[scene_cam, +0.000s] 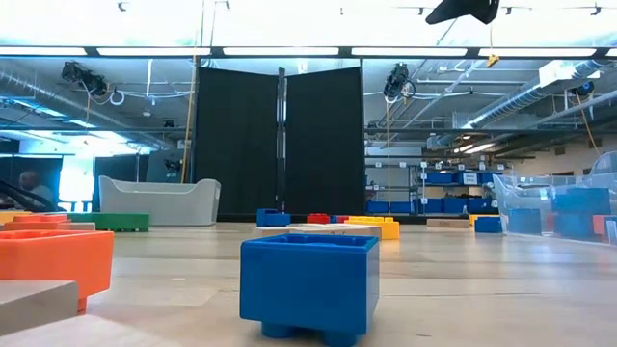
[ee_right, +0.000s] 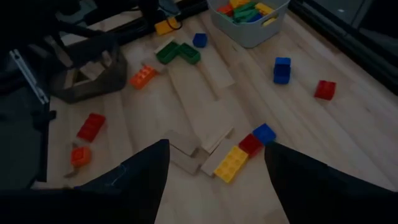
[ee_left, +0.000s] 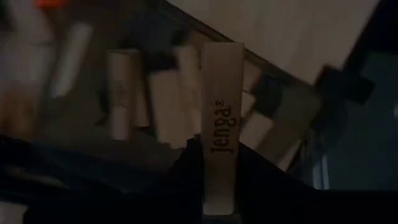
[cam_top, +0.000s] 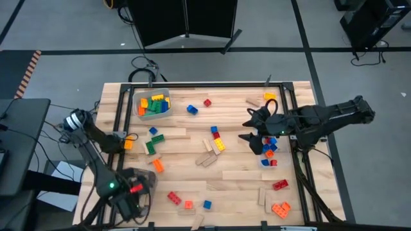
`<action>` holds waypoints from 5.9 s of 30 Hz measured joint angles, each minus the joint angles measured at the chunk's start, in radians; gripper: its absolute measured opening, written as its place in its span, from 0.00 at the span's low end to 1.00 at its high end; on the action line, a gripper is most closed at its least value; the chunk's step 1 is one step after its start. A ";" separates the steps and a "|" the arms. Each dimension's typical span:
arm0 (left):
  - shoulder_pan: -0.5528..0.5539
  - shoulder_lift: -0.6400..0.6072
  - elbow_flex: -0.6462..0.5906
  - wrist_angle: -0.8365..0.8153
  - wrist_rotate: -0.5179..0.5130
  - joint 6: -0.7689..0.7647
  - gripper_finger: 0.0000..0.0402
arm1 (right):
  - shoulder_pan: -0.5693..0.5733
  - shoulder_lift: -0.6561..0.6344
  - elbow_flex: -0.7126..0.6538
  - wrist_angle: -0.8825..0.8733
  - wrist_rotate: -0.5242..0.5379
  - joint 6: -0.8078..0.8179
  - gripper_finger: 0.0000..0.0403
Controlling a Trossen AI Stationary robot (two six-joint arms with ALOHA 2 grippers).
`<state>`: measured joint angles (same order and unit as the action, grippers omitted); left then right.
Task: Sort blocks by size
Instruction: Put the brown block into the black bin, then put the large green game piece into the gray bin
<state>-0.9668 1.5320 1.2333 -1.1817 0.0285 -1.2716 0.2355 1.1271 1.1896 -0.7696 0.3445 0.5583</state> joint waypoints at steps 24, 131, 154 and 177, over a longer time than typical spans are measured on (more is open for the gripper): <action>-0.061 0.165 0.036 0.010 0.067 0.011 0.40 | 0.051 0.000 0.000 -0.062 0.030 0.002 0.67; 1.021 -0.226 -0.304 0.260 -0.375 1.103 0.64 | -0.113 0.000 0.000 -0.257 0.160 0.146 0.57; 1.159 0.009 -0.433 0.369 -0.087 1.192 0.64 | -0.221 0.000 0.000 -0.256 0.133 0.100 0.57; 1.172 0.102 -0.328 0.253 -0.083 1.212 0.35 | -0.223 0.000 0.000 -0.253 0.132 0.096 0.57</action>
<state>0.2056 1.6337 0.9054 -0.9287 -0.0540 -0.0596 0.0120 1.1267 1.1892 -1.0225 0.4763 0.6545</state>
